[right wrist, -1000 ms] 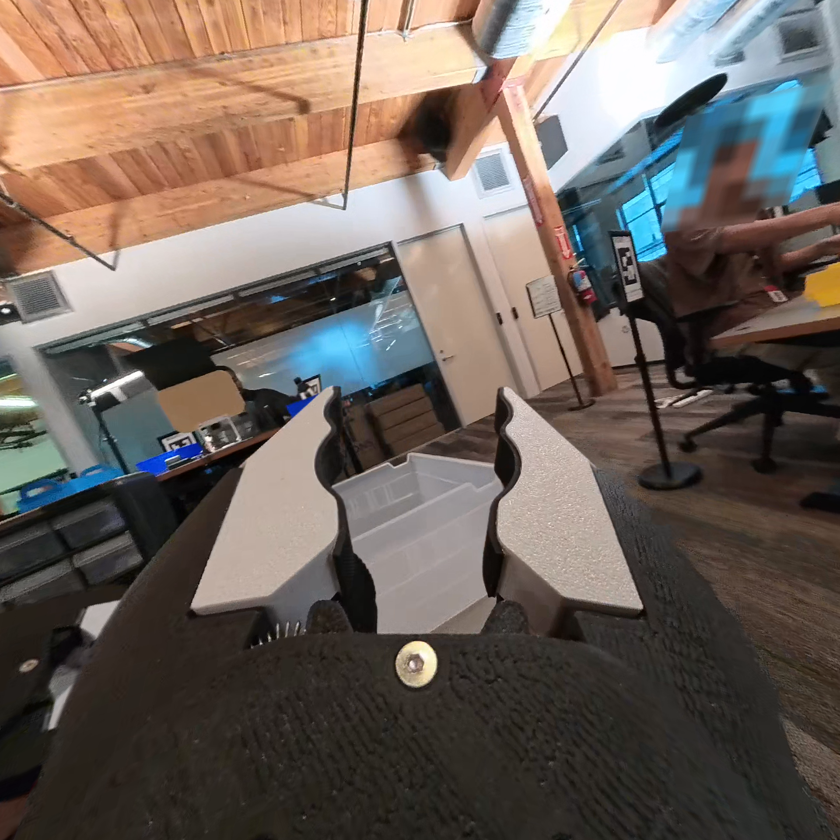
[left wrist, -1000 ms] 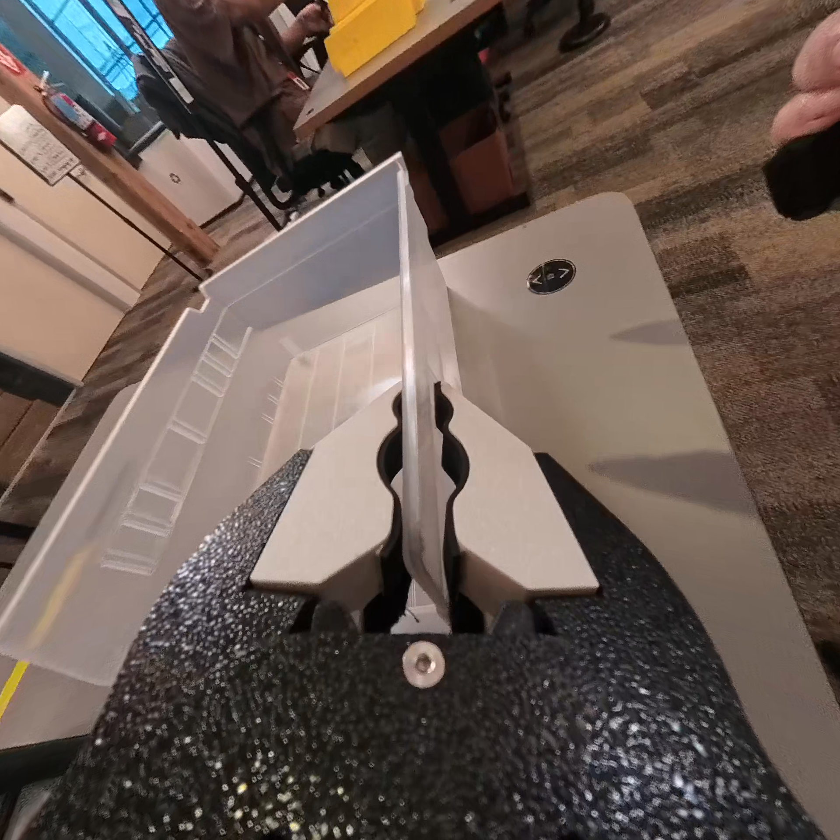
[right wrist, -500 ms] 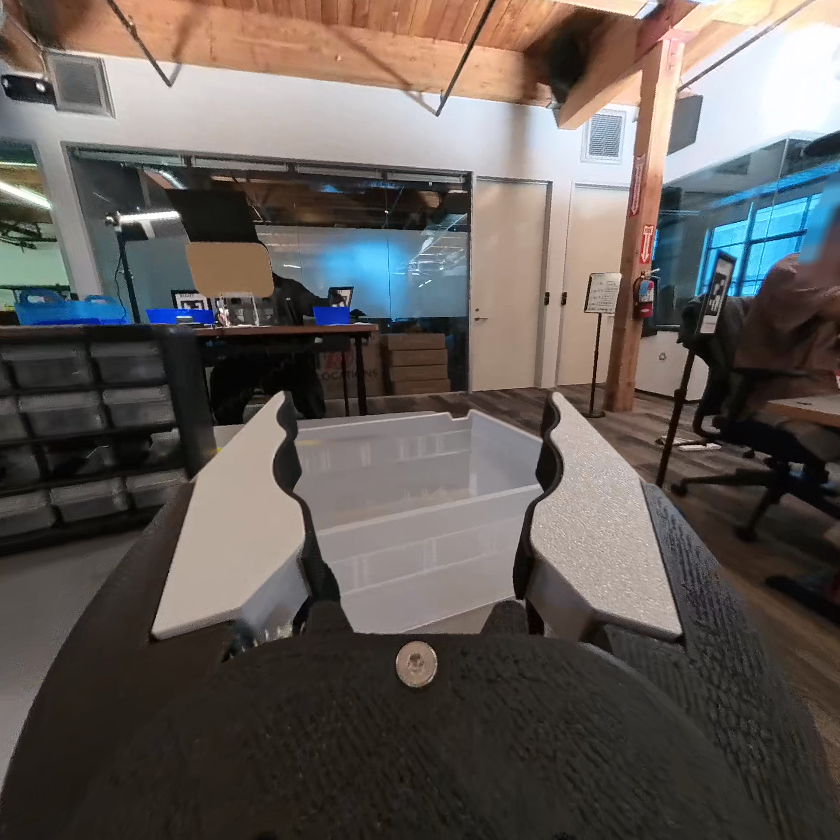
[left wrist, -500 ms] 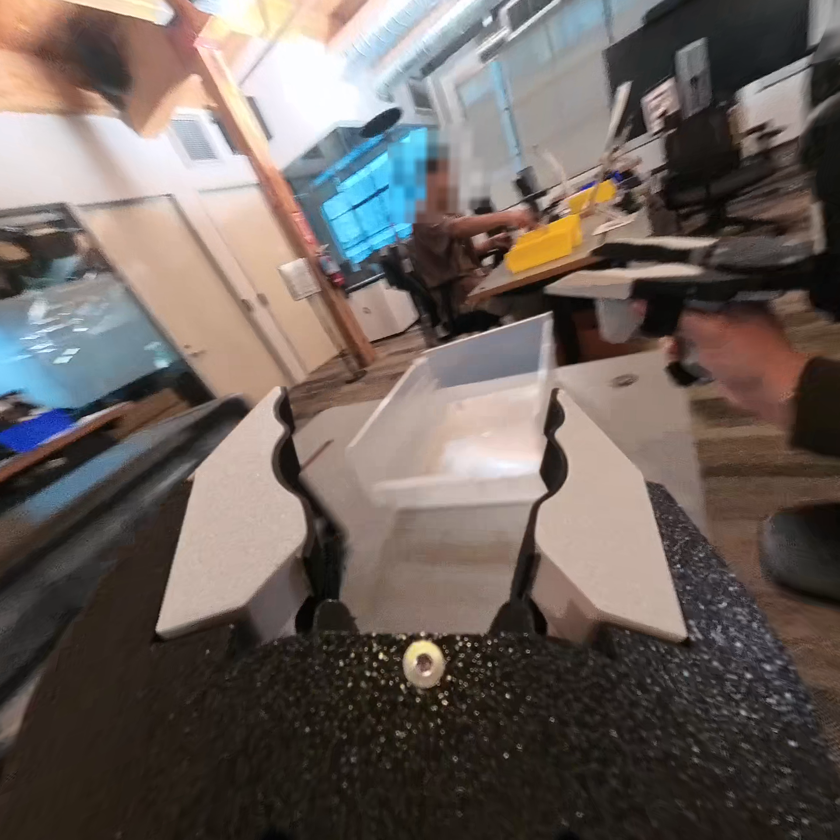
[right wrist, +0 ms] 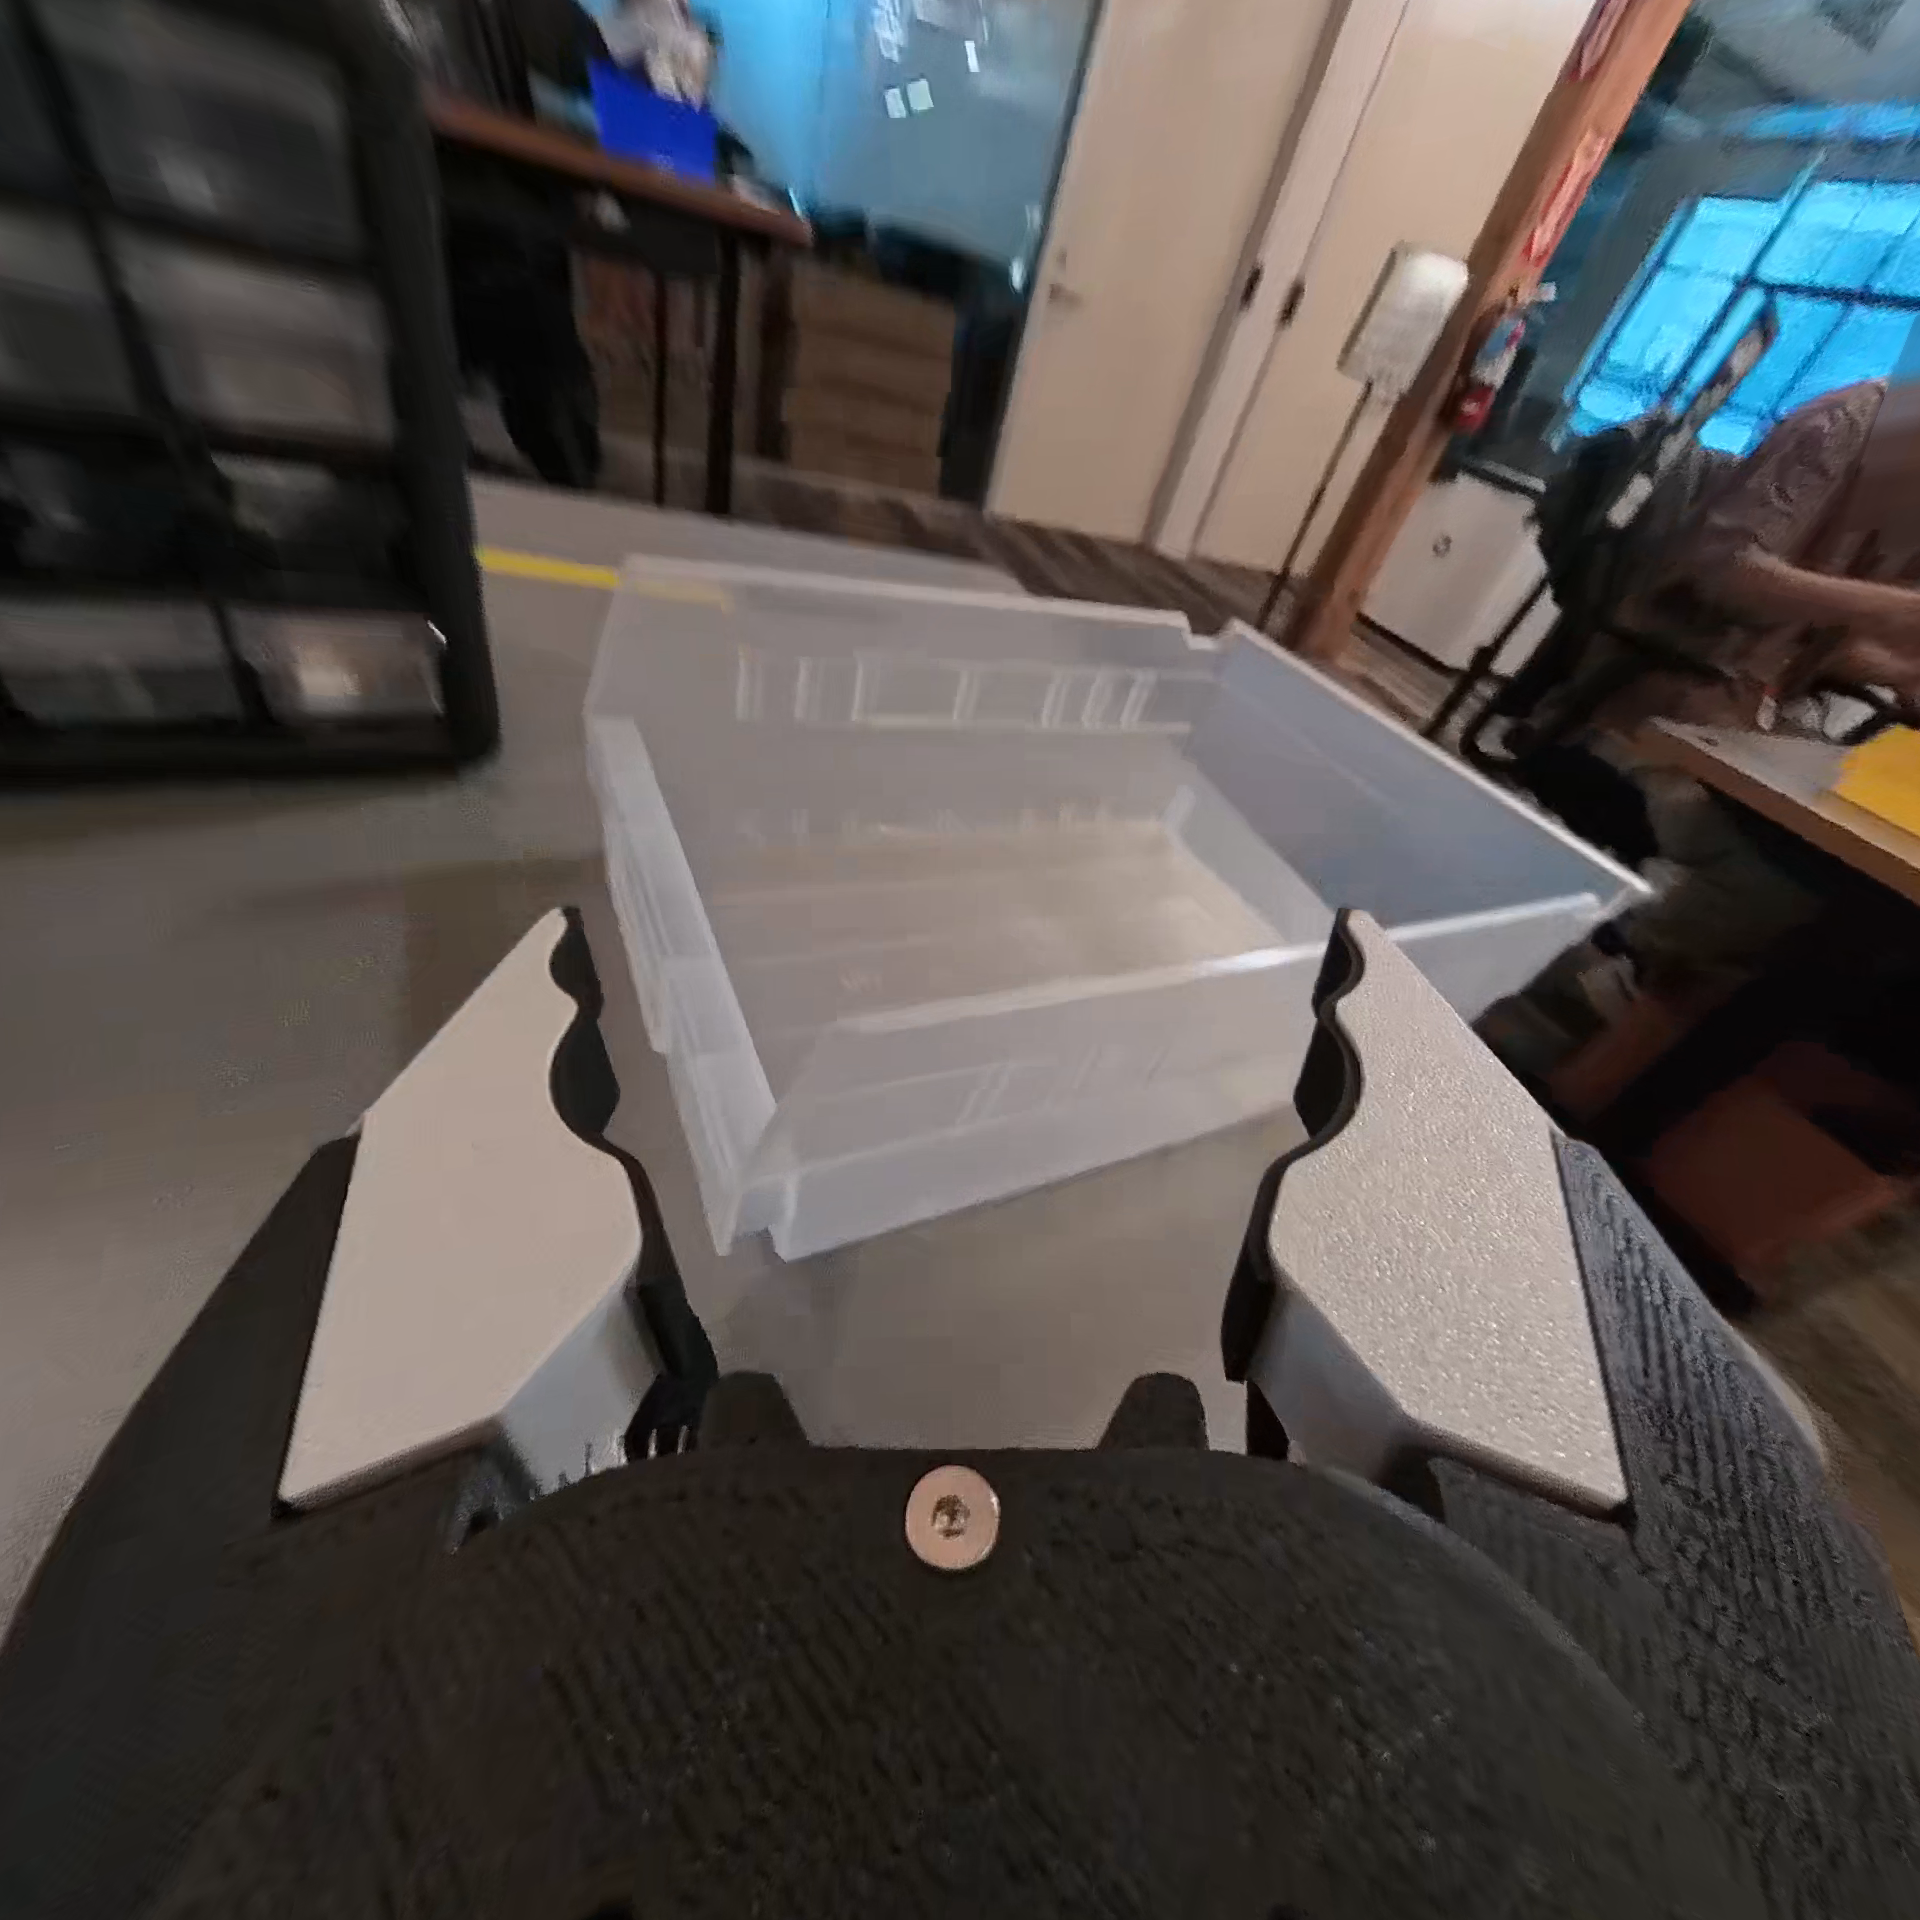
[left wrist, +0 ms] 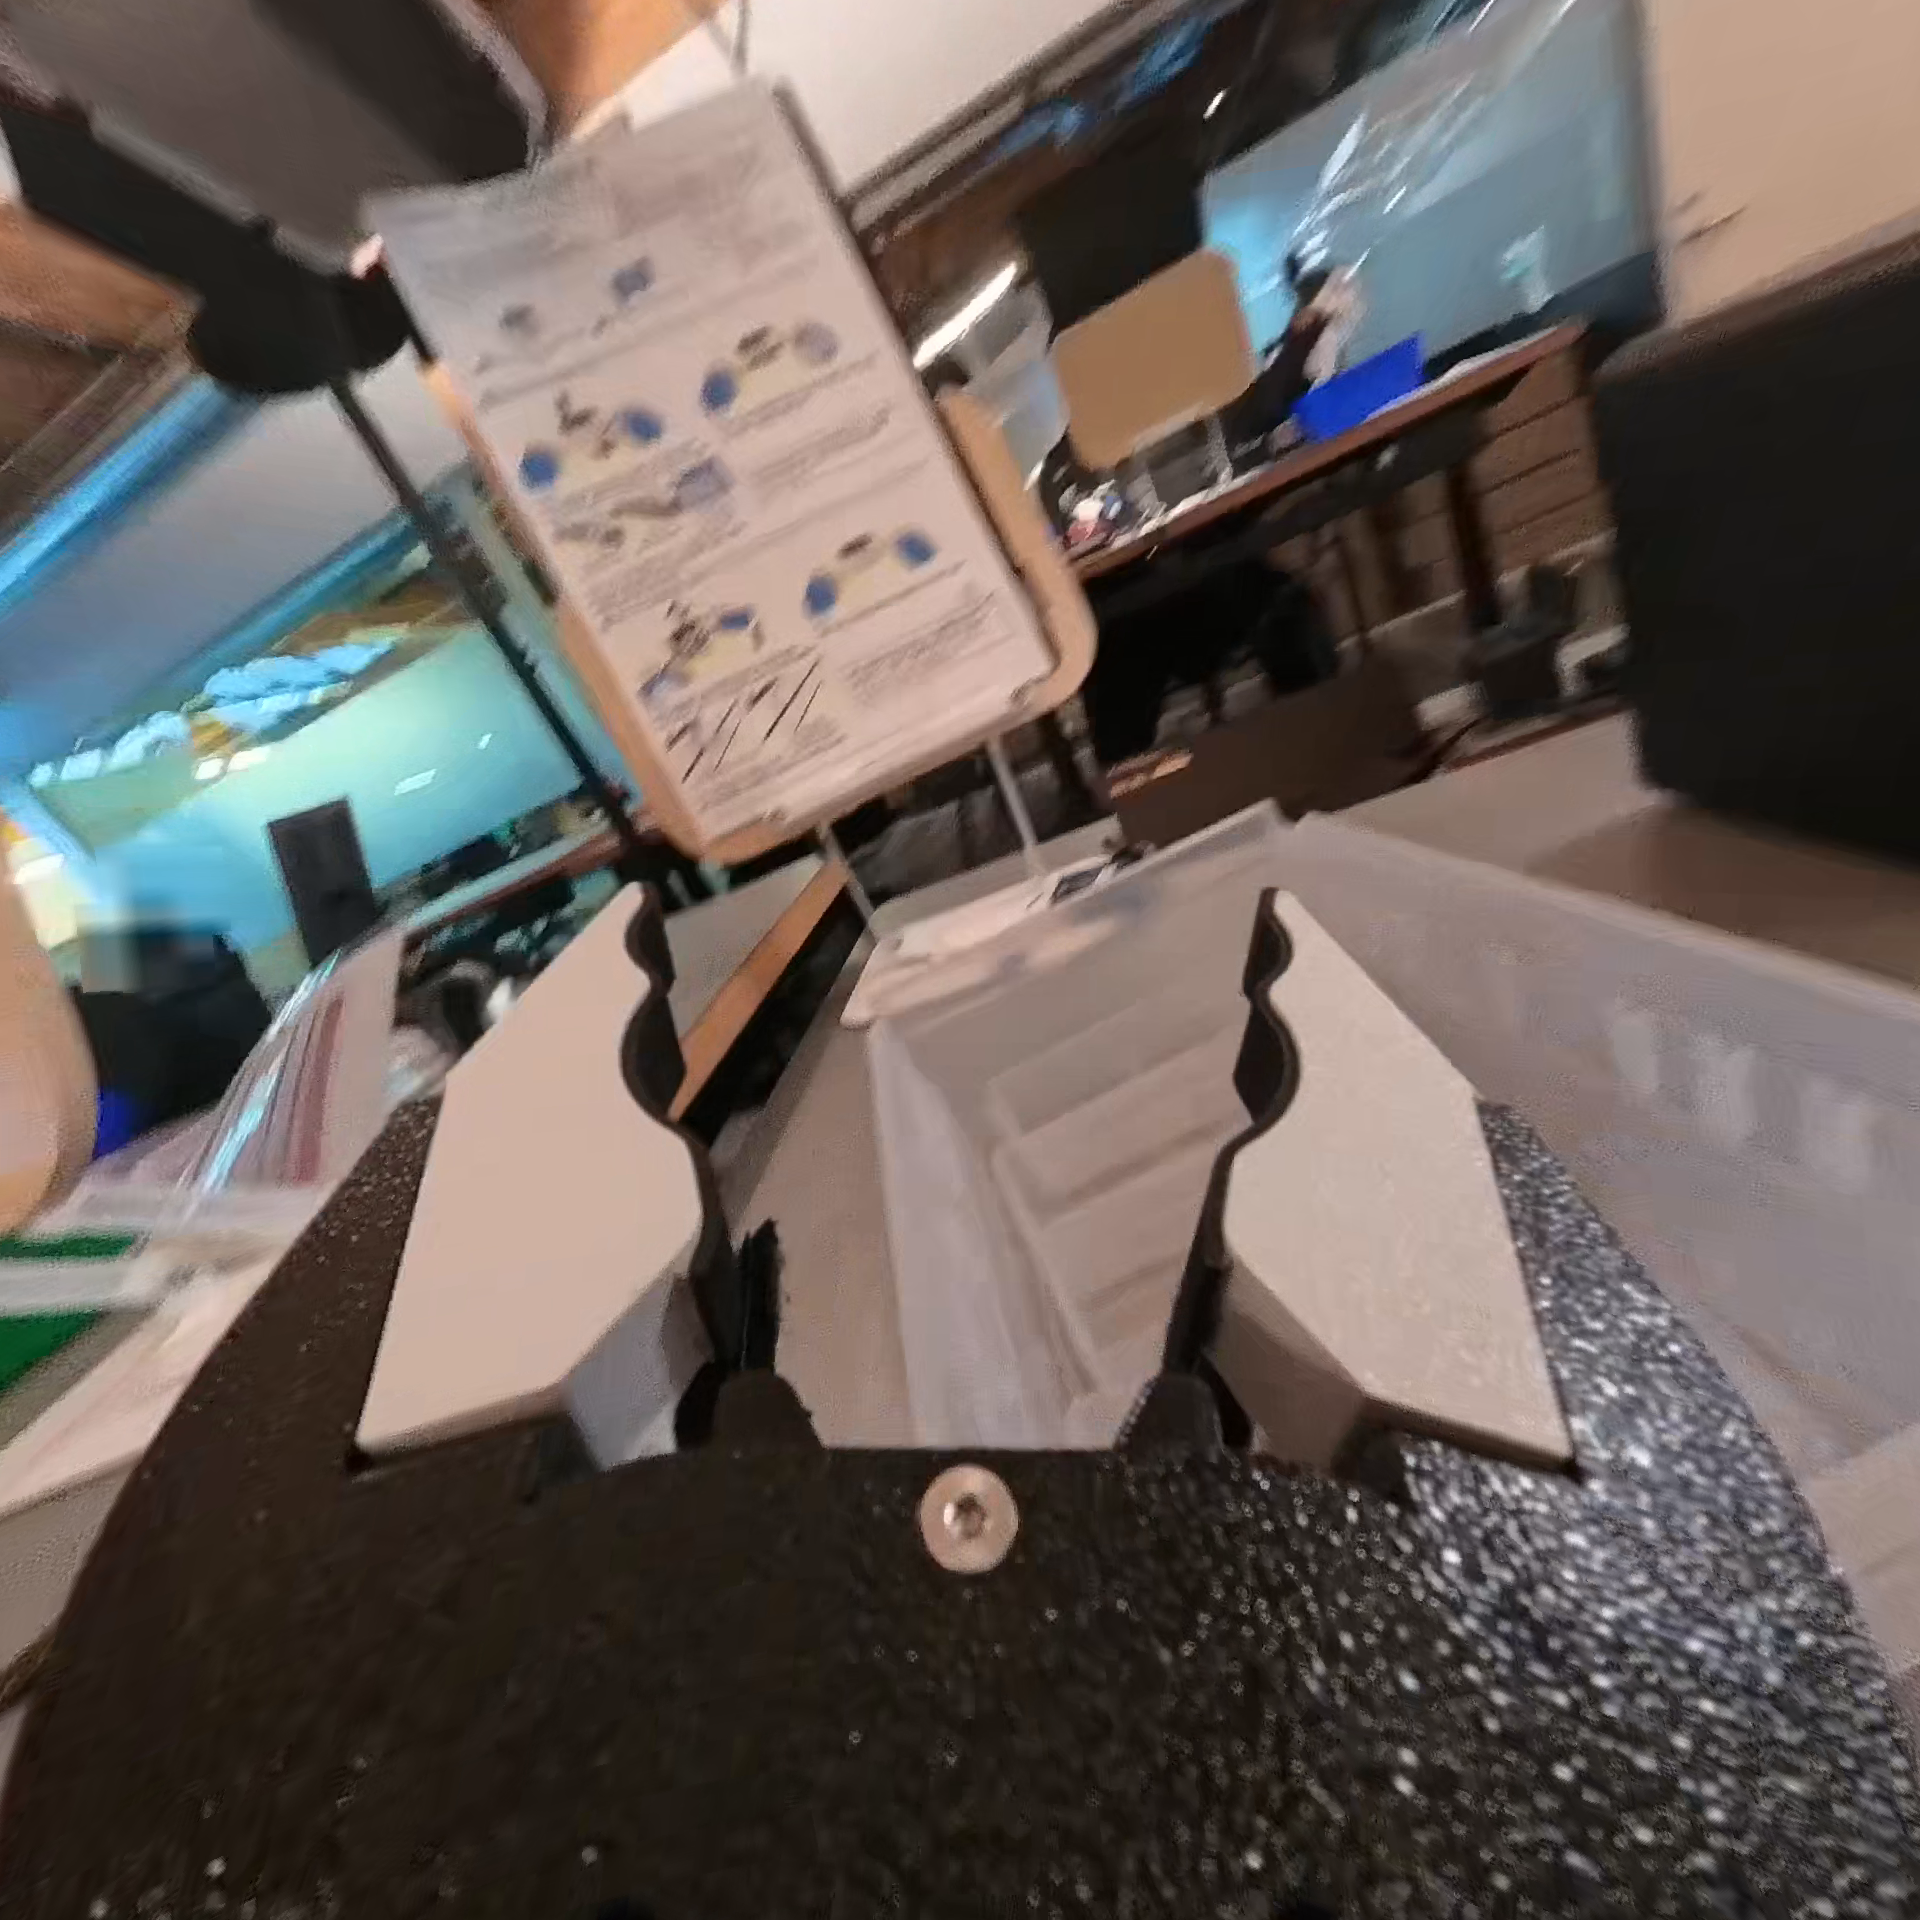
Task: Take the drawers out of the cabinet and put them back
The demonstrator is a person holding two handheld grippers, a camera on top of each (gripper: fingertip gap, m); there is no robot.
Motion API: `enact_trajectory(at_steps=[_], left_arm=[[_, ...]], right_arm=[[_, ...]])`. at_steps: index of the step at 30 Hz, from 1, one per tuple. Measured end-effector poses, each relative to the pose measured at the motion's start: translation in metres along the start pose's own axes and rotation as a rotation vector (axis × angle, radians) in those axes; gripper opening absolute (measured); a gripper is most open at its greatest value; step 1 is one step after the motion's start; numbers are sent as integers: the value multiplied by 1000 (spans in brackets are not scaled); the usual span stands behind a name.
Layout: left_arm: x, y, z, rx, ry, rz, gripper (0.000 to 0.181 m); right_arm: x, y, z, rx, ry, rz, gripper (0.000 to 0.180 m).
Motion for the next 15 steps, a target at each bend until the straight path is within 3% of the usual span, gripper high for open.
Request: enact_trajectory(at_steps=[1,4,9,13,15], left_arm=[[-1,-8,12,-13,-47,-18,110],[-6,-22,40,-87,-152,-35,111],[-23,-13,59,-81,-212,29,96],[-37,-4,77,-192,-308,104,95],[-42,-2,81,-232,-294,128,80]], right_arm=[[3,3,7,-15,-54,23,135],[3,16,31,-8,-198,48,121],[-11,35,41,59,-214,61,95],[-23,65,53,136,-245,130,87],[-26,84,60,173,-263,169,85]])
Point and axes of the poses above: each gripper's, where its closed fingertips meet, x out along the fingers, z out of its underside, y = z × x across the jaws, the point moved 4 cm from there along -x, back along the fingers, and after that the axes turned 2 degrees about y, right-handed, at the moved point
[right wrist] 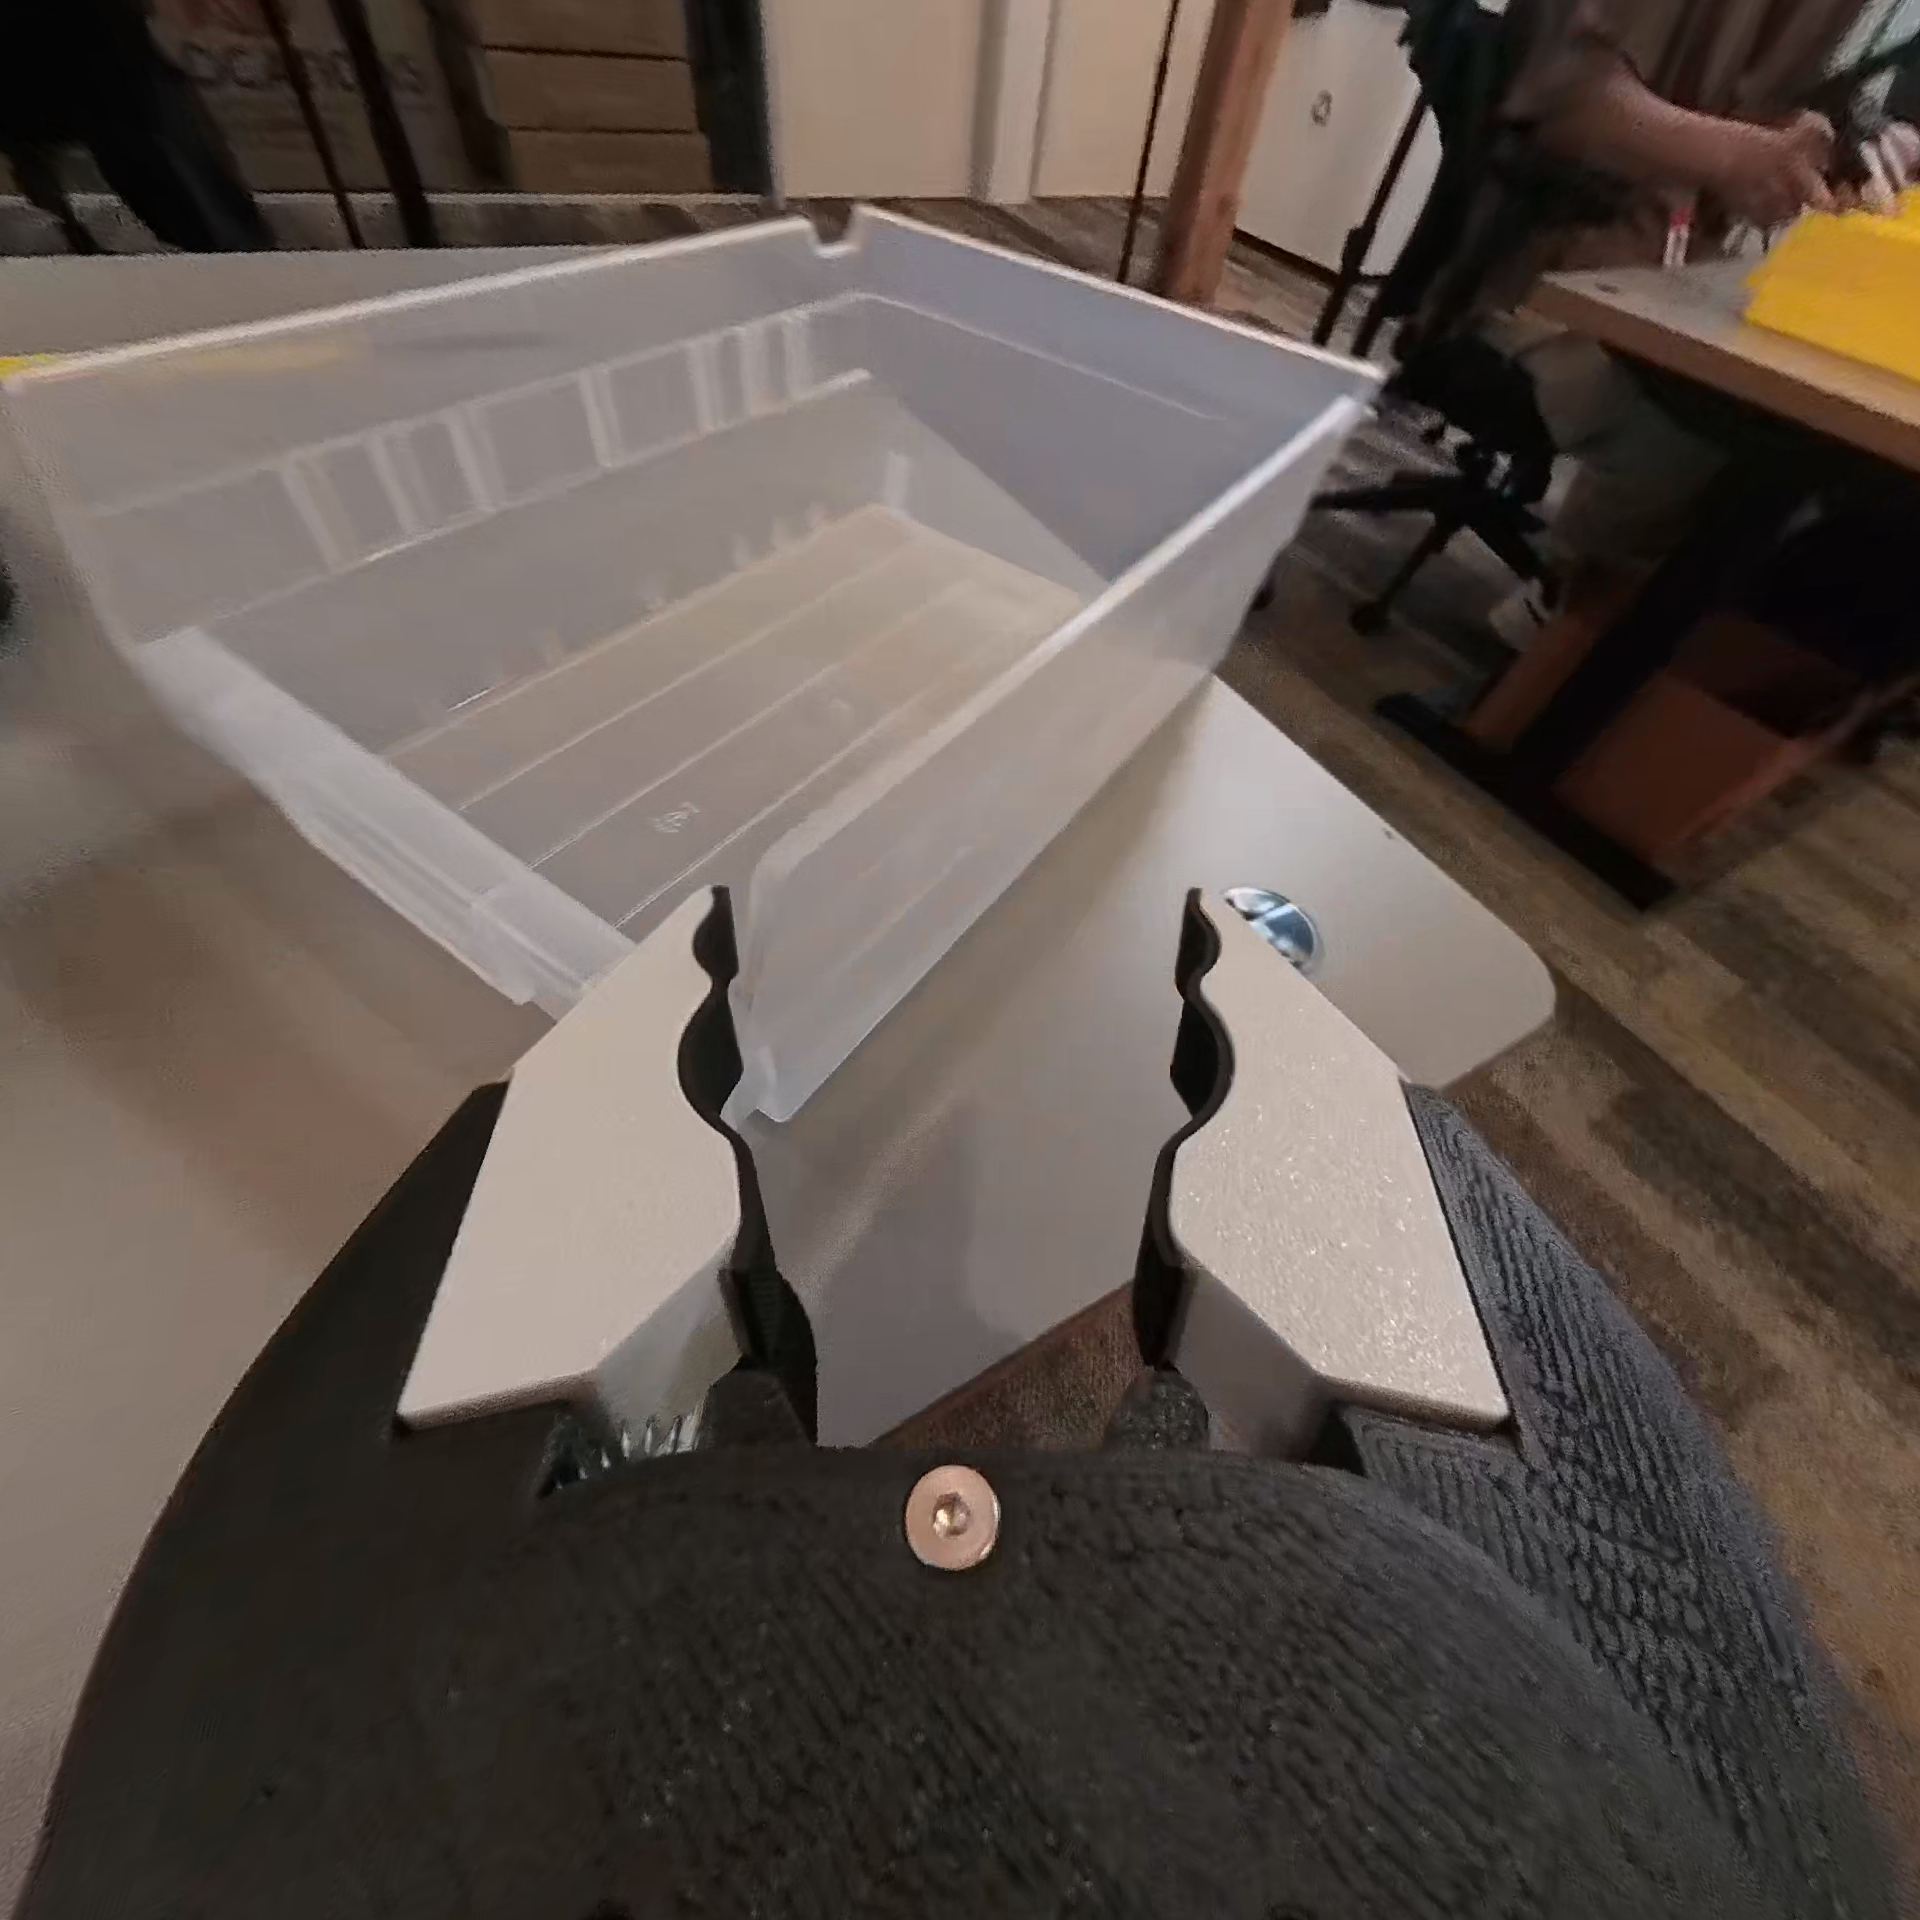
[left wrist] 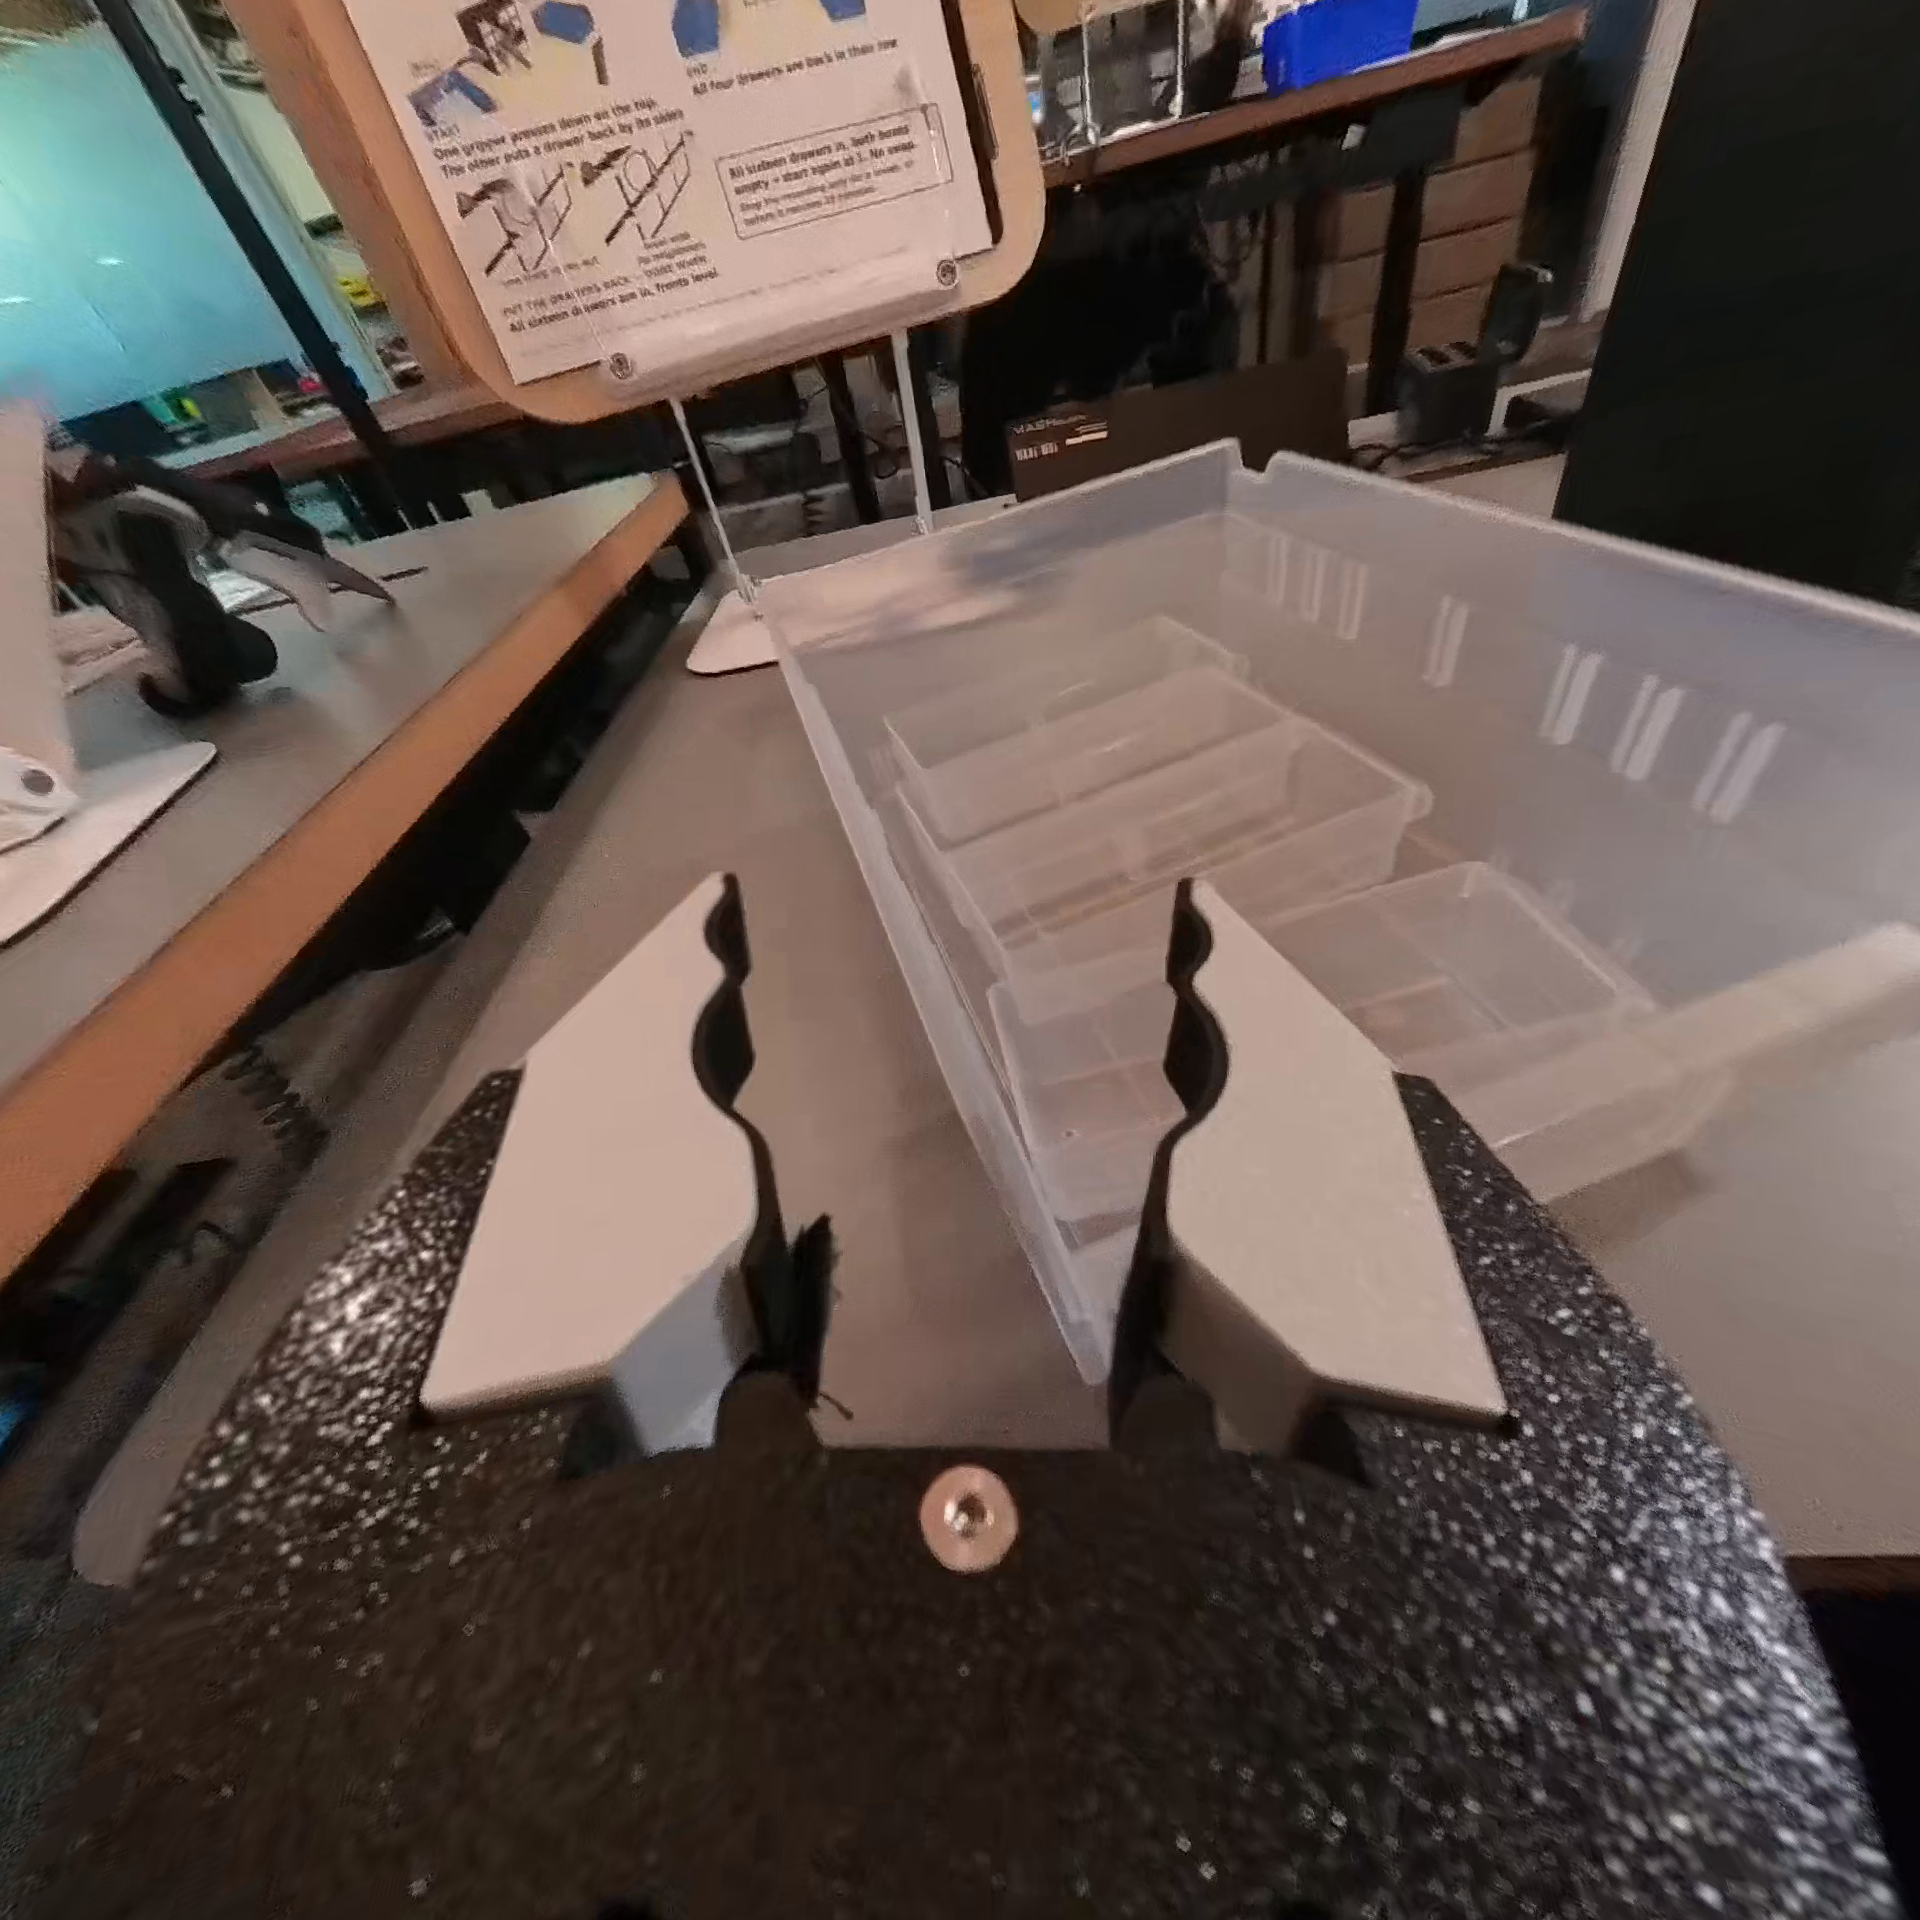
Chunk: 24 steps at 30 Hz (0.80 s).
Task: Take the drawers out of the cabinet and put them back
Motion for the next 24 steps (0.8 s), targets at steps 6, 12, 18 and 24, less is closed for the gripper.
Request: enact_trajectory(at_steps=[6,12,18,24], left_arm=[[6,-1,18,27,-80,-1,72],[4,-8,14,40,-34,-43,37],[7,-13,16,69,-44,-64,22],[21,-42,20,138,-74,-155,12]], right_arm=[[21,23,5,89,-102,-117,37],[43,27,4,117,-103,-176,29],[54,18,0,-42,-86,-234,29],[73,13,-6,-149,-82,-373,22]])
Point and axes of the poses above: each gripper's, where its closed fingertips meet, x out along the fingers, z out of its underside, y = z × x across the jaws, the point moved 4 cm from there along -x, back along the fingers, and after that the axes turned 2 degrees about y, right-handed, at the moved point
